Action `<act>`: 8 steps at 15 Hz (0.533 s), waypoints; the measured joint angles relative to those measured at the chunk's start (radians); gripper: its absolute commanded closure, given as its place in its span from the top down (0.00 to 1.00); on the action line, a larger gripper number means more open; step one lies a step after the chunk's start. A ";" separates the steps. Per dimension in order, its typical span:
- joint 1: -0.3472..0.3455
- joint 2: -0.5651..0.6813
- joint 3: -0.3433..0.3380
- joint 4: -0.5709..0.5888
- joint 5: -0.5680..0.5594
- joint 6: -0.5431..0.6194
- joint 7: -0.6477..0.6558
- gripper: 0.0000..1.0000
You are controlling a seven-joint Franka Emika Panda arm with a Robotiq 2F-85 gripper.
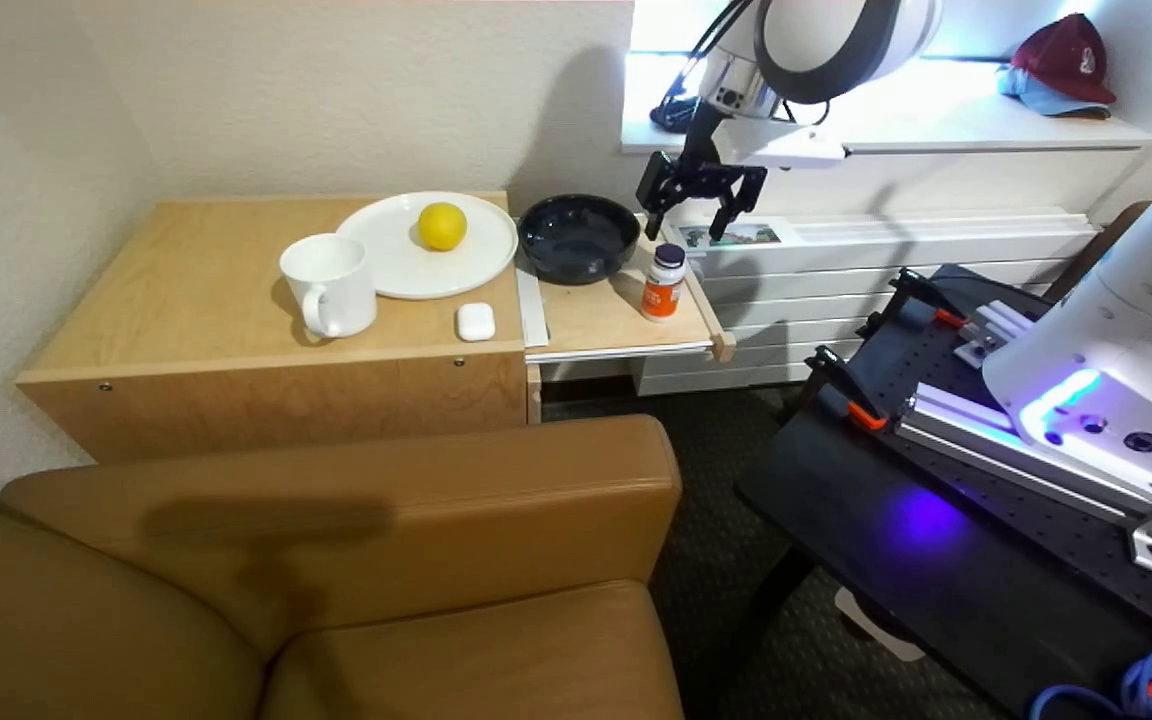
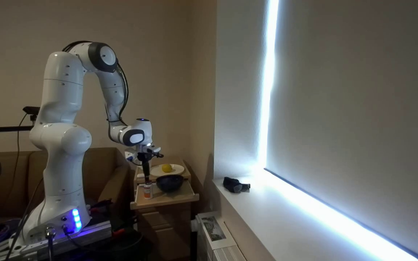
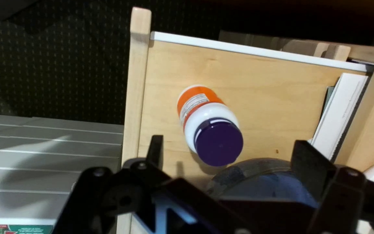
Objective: Pick up the white bottle and put it on the white plate
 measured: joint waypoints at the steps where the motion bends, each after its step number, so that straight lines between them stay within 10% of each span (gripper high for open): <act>1: 0.000 0.022 -0.001 0.002 0.004 0.031 0.000 1.00; 8: 0.001 0.107 0.004 0.033 0.020 0.084 0.000 1.00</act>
